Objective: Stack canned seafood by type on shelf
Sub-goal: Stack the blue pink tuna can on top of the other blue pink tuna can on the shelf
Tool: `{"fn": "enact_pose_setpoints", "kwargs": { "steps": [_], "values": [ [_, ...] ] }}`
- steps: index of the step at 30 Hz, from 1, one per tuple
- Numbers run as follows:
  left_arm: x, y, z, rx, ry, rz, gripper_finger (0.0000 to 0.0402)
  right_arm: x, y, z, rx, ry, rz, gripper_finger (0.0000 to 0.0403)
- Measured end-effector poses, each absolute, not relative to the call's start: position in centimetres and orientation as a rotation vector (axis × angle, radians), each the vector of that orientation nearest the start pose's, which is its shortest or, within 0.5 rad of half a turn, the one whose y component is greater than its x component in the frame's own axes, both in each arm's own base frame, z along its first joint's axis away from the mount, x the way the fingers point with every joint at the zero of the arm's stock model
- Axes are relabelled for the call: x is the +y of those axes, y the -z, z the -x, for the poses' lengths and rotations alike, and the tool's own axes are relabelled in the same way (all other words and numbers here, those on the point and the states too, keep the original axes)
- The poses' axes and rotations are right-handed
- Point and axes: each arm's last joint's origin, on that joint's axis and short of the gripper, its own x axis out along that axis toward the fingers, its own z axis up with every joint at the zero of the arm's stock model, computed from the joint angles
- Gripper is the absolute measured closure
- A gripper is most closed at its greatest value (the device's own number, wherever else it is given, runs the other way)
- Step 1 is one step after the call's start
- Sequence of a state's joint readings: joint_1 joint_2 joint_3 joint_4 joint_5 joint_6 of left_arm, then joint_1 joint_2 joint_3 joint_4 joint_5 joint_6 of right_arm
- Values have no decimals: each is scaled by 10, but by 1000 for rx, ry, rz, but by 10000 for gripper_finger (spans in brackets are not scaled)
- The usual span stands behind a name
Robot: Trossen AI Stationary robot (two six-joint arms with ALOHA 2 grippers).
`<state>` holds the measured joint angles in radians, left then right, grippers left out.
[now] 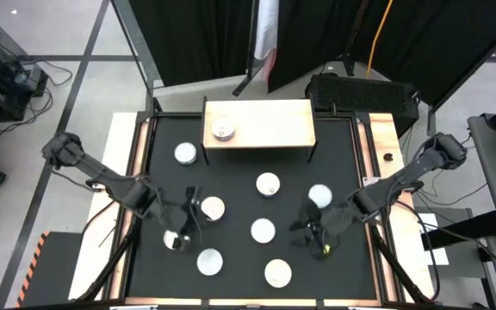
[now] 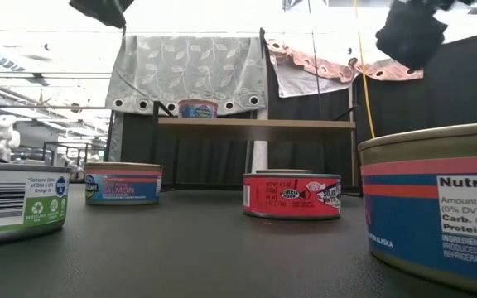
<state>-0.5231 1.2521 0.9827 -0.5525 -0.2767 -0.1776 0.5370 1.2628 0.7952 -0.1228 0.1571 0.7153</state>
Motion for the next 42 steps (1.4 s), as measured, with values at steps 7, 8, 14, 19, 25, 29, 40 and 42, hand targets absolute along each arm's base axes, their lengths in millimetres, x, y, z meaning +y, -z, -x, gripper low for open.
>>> {"fn": "enact_pose_setpoints", "kwargs": {
  "steps": [7,8,14,19,25,29,40,42],
  "values": [
    [-150,-259,-231,672,238,-144,275,175,-216,-240,712,-143,-571,167],
    [-154,-258,-233,660,246,-142,275,182,-214,-242,725,-149,-568,172],
    [-165,-250,-241,632,265,-137,275,227,-220,-263,838,-156,-477,222],
    [-168,-247,-245,615,249,-135,275,257,-234,-280,1001,-81,-341,280],
    [-168,-247,-246,603,243,-135,275,283,-227,-293,1165,7,-225,348],
    [-169,-249,-247,585,247,-129,275,295,-207,-294,1231,6,-201,386],
    [-172,-250,-251,538,270,-169,275,298,-195,-296,1221,130,-299,402],
    [-172,-250,-251,533,272,-174,275,296,-195,-298,1221,144,-305,402]
  ]
}}
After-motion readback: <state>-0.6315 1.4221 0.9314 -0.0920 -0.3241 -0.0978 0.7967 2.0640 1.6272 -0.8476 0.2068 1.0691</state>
